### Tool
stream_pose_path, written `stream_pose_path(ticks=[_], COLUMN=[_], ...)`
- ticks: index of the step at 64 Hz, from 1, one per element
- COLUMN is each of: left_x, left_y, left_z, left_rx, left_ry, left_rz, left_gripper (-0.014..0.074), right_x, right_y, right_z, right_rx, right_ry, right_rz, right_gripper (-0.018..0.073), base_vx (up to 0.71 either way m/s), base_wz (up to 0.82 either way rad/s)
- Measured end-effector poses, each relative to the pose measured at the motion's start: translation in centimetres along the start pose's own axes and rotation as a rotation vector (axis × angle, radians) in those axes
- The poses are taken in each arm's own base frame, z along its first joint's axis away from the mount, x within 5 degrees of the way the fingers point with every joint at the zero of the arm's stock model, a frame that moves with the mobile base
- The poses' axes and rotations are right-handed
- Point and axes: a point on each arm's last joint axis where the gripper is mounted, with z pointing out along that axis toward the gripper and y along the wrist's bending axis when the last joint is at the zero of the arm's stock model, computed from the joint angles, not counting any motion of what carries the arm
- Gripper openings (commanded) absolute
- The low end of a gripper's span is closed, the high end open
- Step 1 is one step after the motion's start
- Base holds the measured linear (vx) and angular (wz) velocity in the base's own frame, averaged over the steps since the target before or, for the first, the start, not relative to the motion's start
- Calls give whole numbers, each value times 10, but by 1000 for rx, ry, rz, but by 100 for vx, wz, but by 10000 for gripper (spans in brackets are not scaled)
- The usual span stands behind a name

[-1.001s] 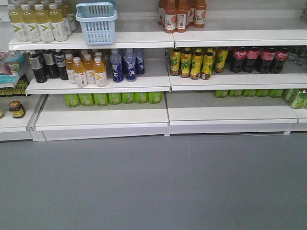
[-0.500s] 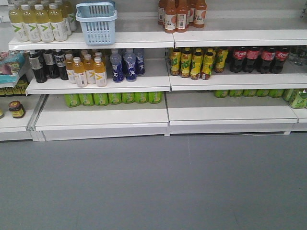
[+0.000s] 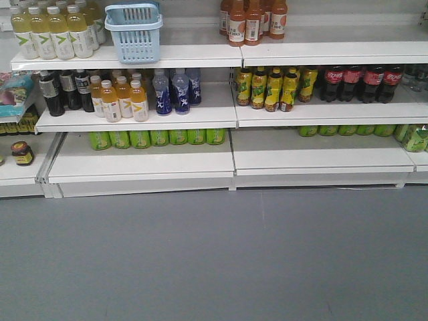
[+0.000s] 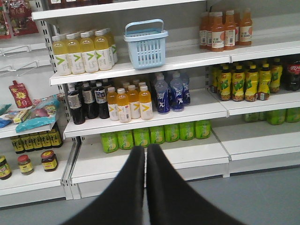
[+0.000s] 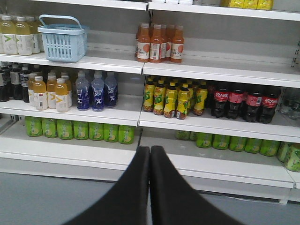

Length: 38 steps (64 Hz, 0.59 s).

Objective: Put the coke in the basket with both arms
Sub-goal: 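Drive the base toward the shelf holding the light-blue basket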

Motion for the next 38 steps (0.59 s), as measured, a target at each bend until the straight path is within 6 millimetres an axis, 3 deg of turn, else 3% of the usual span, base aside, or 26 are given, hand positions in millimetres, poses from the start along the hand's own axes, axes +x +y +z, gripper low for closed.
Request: stream_pose_path(ticks=[38], left_x=[0], left_y=[0], left_z=[0], left_rx=[0], left_ry=[0], left_rz=[0], left_gripper=[-6], right_x=[0], right_y=[0], right_z=[0], right_rx=[0], right_ry=[0], right_rz=[0], right_gripper=[-10], base_vx=[9], base_wz=[-1])
